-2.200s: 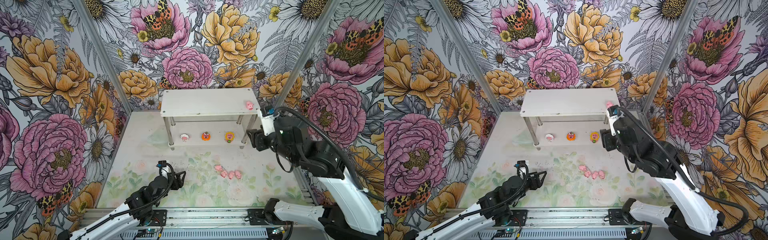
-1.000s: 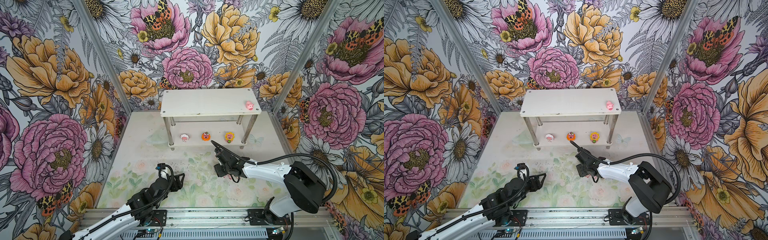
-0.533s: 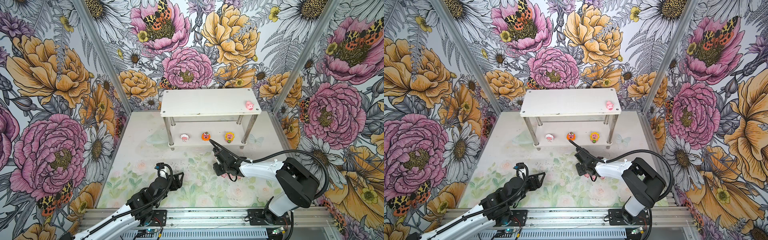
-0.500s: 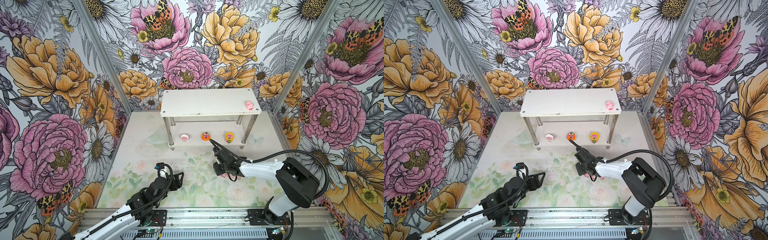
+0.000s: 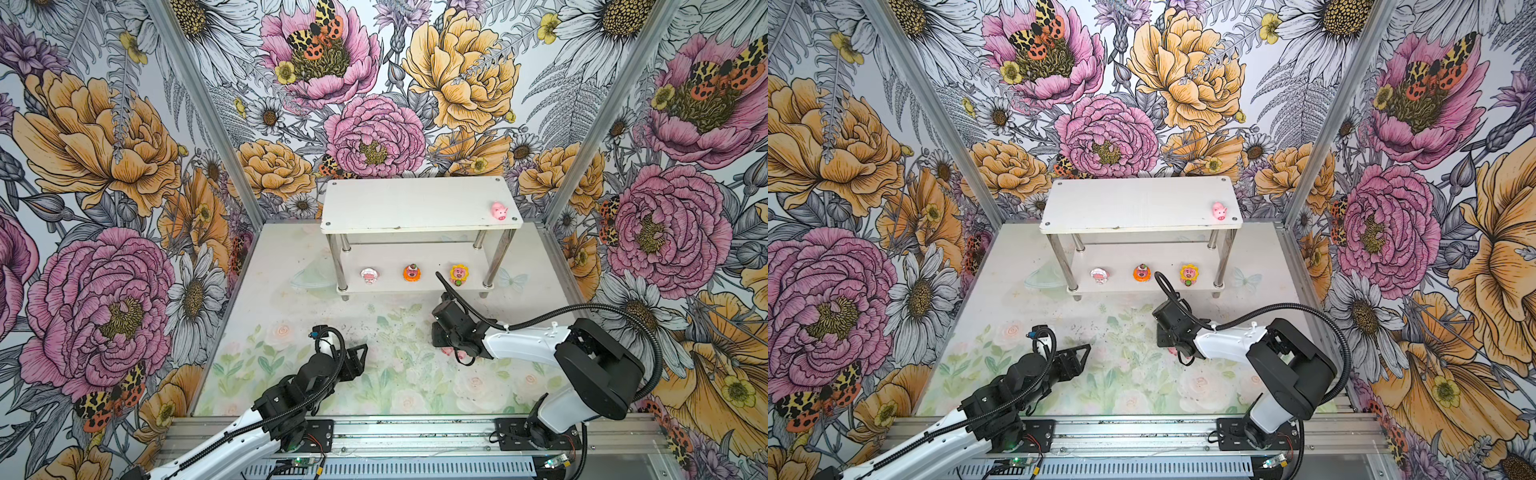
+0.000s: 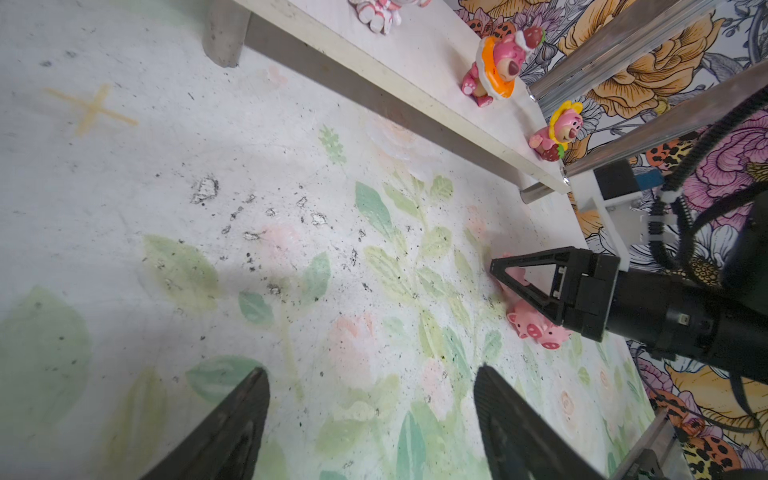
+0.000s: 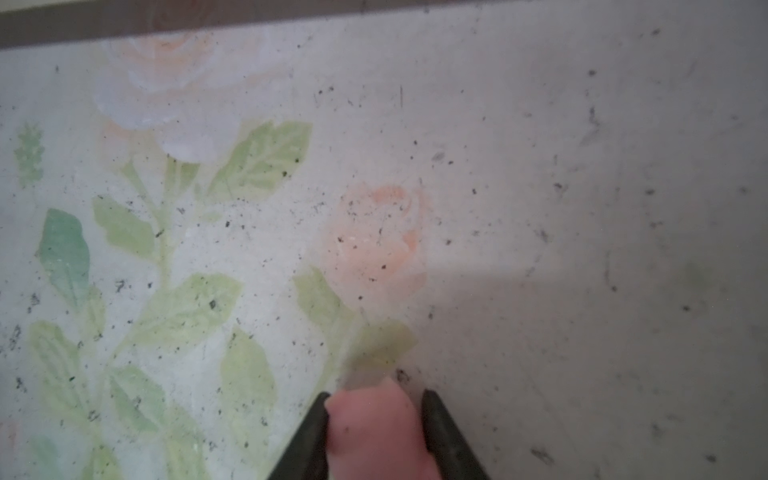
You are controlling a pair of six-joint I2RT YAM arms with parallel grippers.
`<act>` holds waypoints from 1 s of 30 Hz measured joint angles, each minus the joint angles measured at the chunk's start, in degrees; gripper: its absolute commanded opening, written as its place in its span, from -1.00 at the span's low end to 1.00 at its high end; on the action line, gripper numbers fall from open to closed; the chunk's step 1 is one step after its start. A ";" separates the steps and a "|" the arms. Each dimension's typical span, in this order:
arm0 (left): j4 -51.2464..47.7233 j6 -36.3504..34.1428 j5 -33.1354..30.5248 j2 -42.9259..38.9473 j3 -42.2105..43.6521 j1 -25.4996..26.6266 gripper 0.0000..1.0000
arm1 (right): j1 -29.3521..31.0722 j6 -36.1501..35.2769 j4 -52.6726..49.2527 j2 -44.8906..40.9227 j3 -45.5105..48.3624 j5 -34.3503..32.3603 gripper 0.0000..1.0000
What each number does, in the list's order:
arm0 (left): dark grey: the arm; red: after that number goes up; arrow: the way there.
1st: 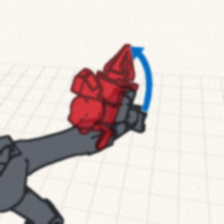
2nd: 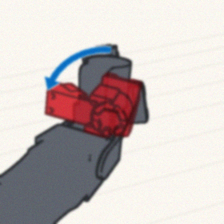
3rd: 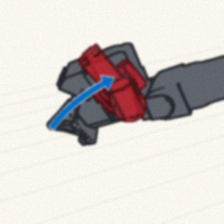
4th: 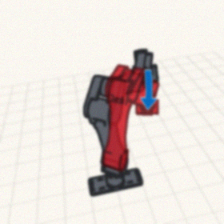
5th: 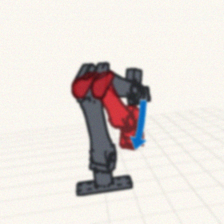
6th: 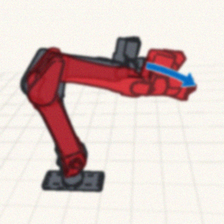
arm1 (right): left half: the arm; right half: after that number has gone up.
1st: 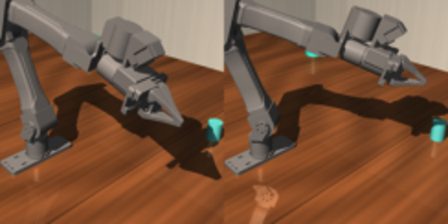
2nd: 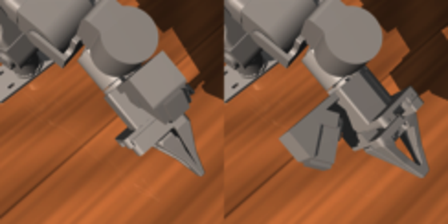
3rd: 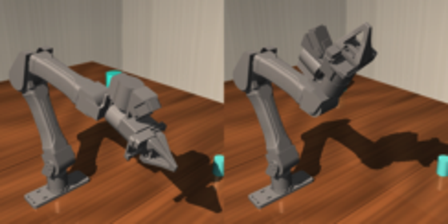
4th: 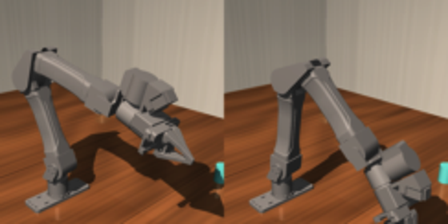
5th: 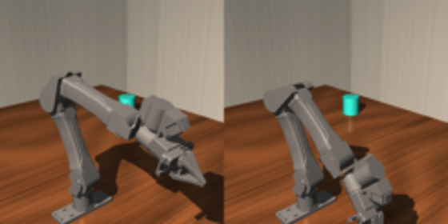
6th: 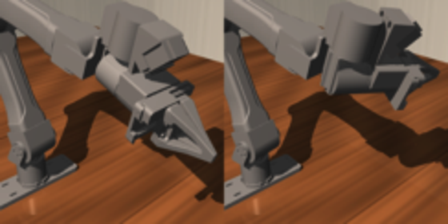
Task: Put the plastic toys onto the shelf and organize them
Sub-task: 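Close the right gripper on a pink pig and lift it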
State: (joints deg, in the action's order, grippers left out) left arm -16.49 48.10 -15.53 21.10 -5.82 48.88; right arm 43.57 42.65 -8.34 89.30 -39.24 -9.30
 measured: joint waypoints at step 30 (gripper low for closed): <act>0.15 0.15 0.44 0.00 0.70 -0.44 0.60 | 5.60 0.26 -2.75 -0.42 -0.11 -3.34 -0.47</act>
State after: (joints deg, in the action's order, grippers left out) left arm -16.34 48.25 -15.09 21.10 -5.13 48.45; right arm 49.17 42.92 -11.09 88.88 -39.35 -12.64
